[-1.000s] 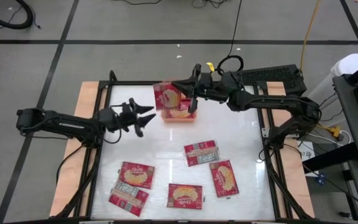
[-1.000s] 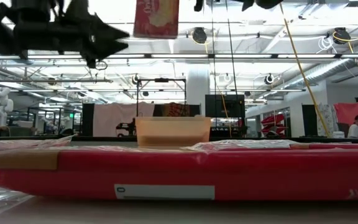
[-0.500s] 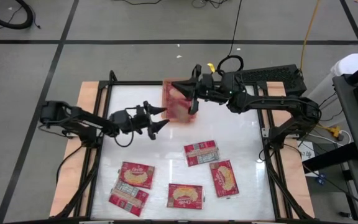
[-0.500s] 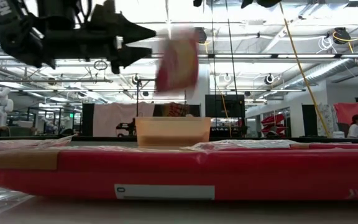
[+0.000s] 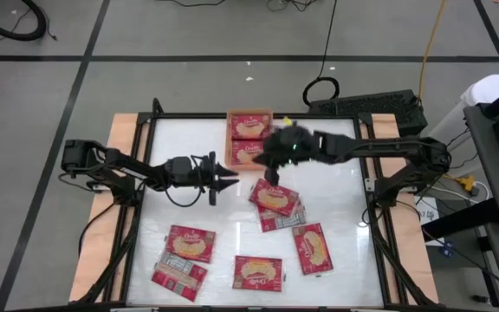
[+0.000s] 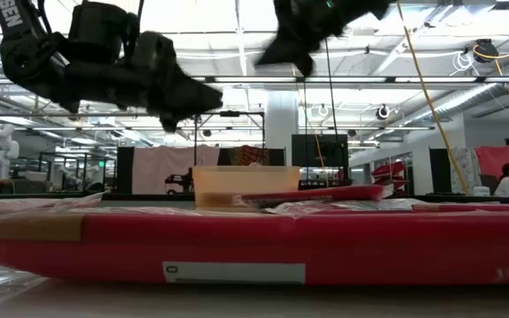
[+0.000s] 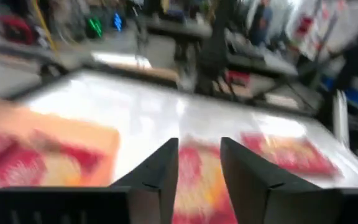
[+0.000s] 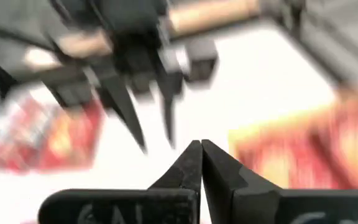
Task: Sort popcorn bags into baskets
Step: Put the red popcorn bag into the orange bin
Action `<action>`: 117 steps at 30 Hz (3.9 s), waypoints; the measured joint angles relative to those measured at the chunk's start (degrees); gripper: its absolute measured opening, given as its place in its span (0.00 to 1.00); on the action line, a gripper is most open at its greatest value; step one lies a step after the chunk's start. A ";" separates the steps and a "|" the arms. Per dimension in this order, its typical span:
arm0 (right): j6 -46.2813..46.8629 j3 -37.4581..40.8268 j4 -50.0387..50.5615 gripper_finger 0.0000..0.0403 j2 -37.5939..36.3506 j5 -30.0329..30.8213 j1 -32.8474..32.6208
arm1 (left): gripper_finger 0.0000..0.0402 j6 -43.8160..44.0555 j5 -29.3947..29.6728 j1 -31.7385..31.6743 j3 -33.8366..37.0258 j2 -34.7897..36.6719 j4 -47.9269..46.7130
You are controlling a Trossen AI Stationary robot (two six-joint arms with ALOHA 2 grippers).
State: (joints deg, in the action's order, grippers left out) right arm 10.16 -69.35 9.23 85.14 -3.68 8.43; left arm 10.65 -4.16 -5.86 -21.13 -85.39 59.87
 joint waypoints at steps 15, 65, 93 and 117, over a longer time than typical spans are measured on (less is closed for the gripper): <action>42.92 26.84 -2.54 0.32 -3.36 -1.04 -8.22 | 0.22 -4.13 0.42 3.74 -6.99 -3.05 -18.71; 46.26 45.59 -36.33 0.16 -5.11 14.49 -12.92 | 0.22 -5.67 1.01 2.11 -17.92 -24.21 -22.95; 3.64 26.27 -20.90 0.00 -19.36 -12.96 15.81 | 0.22 -2.11 6.39 1.16 -1.74 15.38 -38.71; -6.31 -7.43 -8.06 0.00 18.07 -26.52 34.73 | 0.22 -1.34 6.18 6.09 1.31 15.28 -34.51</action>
State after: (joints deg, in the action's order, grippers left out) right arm 3.85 -76.77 1.17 103.21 -30.20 43.16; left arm 9.30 2.02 0.23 -19.81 -70.11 25.36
